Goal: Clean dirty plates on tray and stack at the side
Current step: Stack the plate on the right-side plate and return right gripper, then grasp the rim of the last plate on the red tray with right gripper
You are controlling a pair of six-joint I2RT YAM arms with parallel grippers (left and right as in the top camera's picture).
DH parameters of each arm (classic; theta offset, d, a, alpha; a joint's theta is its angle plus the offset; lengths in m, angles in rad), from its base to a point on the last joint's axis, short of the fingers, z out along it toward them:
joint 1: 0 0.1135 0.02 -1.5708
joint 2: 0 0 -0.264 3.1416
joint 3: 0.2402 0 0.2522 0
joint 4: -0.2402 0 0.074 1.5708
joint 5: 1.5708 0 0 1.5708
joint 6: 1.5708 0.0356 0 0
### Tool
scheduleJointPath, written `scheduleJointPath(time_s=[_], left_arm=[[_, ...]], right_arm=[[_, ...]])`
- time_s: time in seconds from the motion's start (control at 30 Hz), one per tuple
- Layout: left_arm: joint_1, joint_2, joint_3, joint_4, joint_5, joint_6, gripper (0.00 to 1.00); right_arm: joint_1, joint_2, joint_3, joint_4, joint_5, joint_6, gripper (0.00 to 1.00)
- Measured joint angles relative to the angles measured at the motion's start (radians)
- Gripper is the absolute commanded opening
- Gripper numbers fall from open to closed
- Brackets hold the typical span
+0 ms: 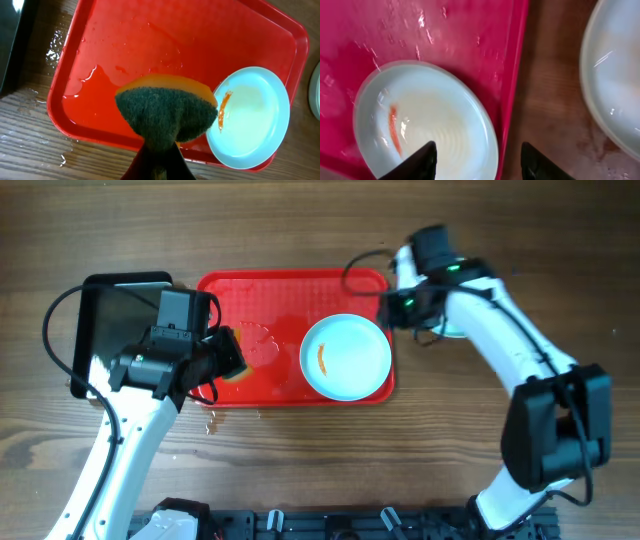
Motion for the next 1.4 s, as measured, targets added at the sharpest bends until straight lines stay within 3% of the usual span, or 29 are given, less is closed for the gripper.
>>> scheduleJointPath(time_s=[0.1,0.27,0.6,0.87,1.07,1.33,1.4], left_arm=[[0.0,0.0,0.0,-0.013,0.0,0.0,0.04],[0.0,0.0,-0.01,-0.011,0.0,0.0,0.04],[0.0,0.003,-0.013,-0.01,0.0,0.0,0.04],[0.0,0.003,-0.013,-0.01,0.0,0.0,0.04],[0.0,0.003,-0.013,-0.009,0.0,0.0,0.04],[0.0,0.003,-0.013,-0.009,0.0,0.0,0.04],[0.0,0.003,-0.014,-0.009,0.0,0.0,0.04]], right_arm=[[0.074,0.0,-0.008,-0.058,0.103,0.02,0.38],[0.095,0.0,-0.098,0.009,0.091,0.049,0.32],[0.095,0.0,-0.13,0.033,0.161,0.06,0.36],[0.095,0.06,-0.13,0.06,0.128,0.08,0.21],[0.095,0.06,-0.13,0.063,0.089,0.084,0.18],[0.112,0.118,-0.125,0.064,0.046,0.102,0.22],[0.112,0.126,-0.116,0.076,0.037,0.126,0.17]])
